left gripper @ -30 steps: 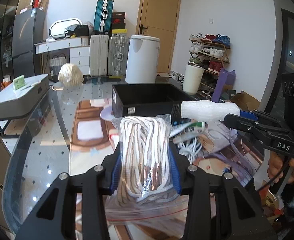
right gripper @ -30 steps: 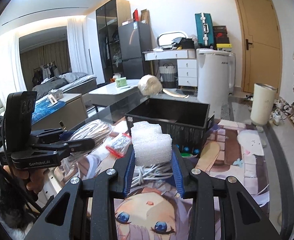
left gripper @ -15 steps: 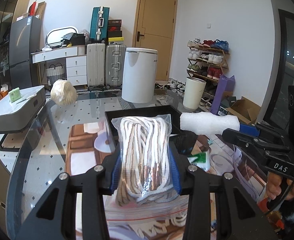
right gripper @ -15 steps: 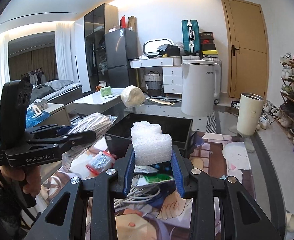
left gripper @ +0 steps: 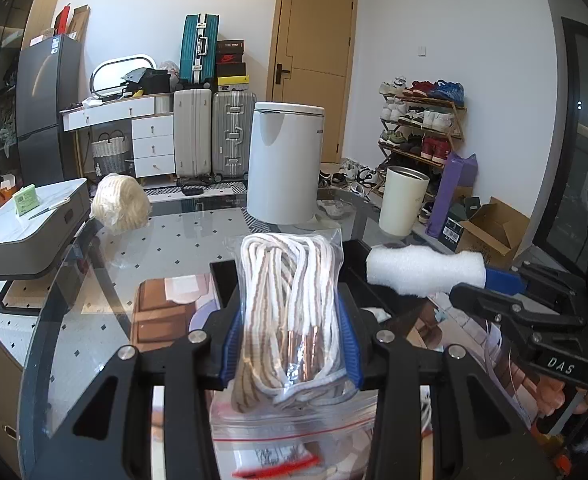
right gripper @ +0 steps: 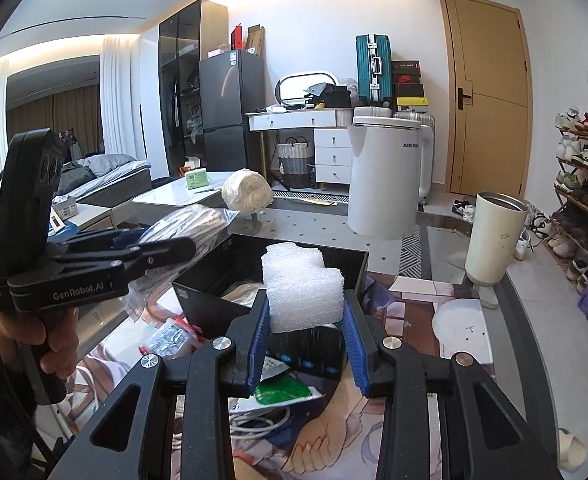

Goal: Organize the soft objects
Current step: 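Lower the foam block into the black box with the right tool while the left tool carries the cords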

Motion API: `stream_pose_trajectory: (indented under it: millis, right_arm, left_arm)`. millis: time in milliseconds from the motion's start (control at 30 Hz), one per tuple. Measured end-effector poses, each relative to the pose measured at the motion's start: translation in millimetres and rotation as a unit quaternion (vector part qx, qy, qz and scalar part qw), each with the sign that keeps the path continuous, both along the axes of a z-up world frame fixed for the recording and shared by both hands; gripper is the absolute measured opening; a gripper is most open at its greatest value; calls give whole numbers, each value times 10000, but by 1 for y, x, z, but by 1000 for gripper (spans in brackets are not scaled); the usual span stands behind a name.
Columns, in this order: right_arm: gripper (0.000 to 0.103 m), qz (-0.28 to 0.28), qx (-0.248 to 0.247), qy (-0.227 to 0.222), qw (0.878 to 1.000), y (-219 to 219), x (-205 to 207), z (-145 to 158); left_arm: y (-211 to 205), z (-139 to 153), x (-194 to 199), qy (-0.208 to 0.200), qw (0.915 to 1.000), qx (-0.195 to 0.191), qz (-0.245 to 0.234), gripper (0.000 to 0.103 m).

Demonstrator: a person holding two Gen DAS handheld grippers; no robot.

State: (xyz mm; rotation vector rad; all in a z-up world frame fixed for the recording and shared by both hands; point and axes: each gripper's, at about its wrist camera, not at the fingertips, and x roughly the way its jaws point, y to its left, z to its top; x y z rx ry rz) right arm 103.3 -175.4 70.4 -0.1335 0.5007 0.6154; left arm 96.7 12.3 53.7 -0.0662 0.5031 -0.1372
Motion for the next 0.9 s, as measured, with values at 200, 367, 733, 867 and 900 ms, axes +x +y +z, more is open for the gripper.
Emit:
stream_pose_trajectory:
  millis: [200,367,733,867,900]
  right_arm:
    - [35,10,-41,73,10000,6,13,-2]
    - [35,35,-122,130,9998,13,27,-7]
    - [35,61,-295,241,9993,26,52,-17]
    - [35,79,-359,264,9990,32,60,-22]
    - [35,101,-374,281,9989,33,62,-22]
  left_arm:
    - [-1,-4,17,32,10000,20,-27,40]
    - [-1,-8,30,95,9999,8,-38,40]
    - [1,-14,58,208,9997,42,-95,40]
    - [2,-22,65,290,9995,34,-89,40]
    - [2,-23,67,317,9994,57,-84,40]
